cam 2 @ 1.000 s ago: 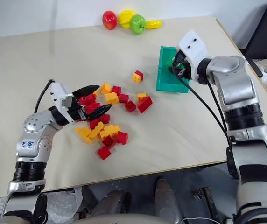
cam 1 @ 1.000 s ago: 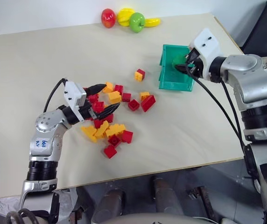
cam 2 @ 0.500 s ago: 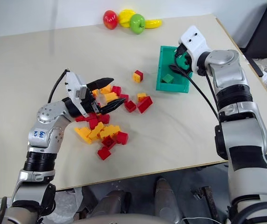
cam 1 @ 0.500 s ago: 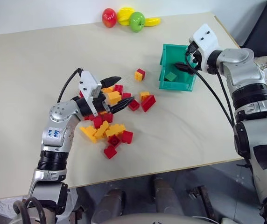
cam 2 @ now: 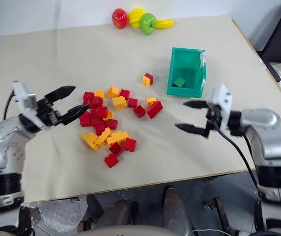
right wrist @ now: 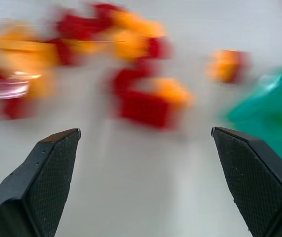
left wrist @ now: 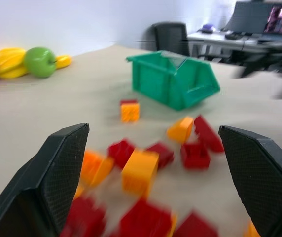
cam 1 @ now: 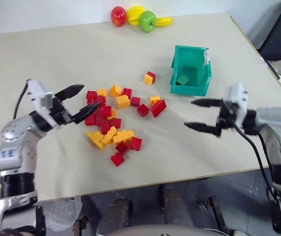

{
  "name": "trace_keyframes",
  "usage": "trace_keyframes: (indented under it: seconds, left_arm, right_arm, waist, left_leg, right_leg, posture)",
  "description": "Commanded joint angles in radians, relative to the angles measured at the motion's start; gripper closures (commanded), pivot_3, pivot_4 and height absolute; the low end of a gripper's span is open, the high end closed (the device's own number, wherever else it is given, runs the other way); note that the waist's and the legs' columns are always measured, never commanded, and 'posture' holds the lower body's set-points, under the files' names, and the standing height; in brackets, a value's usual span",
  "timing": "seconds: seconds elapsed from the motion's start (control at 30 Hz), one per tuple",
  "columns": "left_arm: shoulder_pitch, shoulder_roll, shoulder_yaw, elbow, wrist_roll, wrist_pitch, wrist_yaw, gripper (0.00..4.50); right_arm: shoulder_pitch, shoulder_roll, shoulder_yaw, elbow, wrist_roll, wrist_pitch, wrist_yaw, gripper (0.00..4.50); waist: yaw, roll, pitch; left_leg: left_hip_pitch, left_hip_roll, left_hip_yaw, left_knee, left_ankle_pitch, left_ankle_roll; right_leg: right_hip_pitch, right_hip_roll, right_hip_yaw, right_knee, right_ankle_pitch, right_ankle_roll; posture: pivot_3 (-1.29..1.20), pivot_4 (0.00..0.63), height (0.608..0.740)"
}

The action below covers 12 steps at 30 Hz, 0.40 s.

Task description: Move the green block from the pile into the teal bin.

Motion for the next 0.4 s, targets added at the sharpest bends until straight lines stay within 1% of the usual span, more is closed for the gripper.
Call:
trace_keyframes:
  seconds: [0.03,0.1,0.17,0.3,0.4]
  left_arm:
    - [0.071,0.061,0.067,0.007,-0.042,-0.003,-0.081,0.00]
    - [0.121,0.097,0.099,0.044,-0.049,0.010,-0.111,0.00]
    - [0.145,0.123,0.117,0.062,-0.056,0.032,-0.119,0.00]
    - [0.171,0.139,0.154,0.062,-0.063,0.022,-0.126,0.00]
    - [0.177,0.137,0.164,0.055,-0.052,-0.012,-0.132,0.00]
  right_arm:
    - [0.085,-0.017,-0.083,-0.028,0.039,-0.098,0.048,0.05]
    - [0.133,-0.027,-0.094,0.019,0.015,-0.174,0.077,0.05]
    - [0.139,-0.022,-0.101,0.049,0.014,-0.212,0.078,0.05]
    - [0.125,-0.014,-0.098,0.056,0.028,-0.240,0.061,0.05]
    - [0.121,-0.005,-0.095,0.048,0.036,-0.247,0.043,0.05]
  waist:
    - [0.001,0.000,0.000]
    - [0.003,0.000,0.000]
    - [0.008,0.000,0.000]
    - [0.017,0.002,0.002]
    - [0.022,0.002,0.002]
  left_leg:
    - [0.000,0.000,0.001,0.001,0.000,0.000]
    - [0.001,0.001,0.003,0.003,0.000,0.000]
    - [0.004,0.001,0.006,0.003,0.000,0.000]
    - [0.017,0.002,0.007,0.001,0.000,-0.001]
    - [0.017,0.002,0.006,0.001,0.000,0.000]
  right_leg:
    - [0.000,0.000,0.000,0.000,0.002,-0.001]
    - [0.001,0.001,0.002,-0.001,0.003,-0.001]
    - [0.002,0.001,0.003,0.000,0.004,-0.002]
    - [0.016,0.002,0.004,-0.002,0.005,-0.004]
    - [0.016,0.001,0.004,-0.002,0.005,-0.003]
  posture:
    - [0.00,0.150,0.740]
    - [0.00,0.150,0.740]
    - [0.00,0.150,0.740]
    - [0.00,0.150,0.740]
    - [0.00,0.150,0.740]
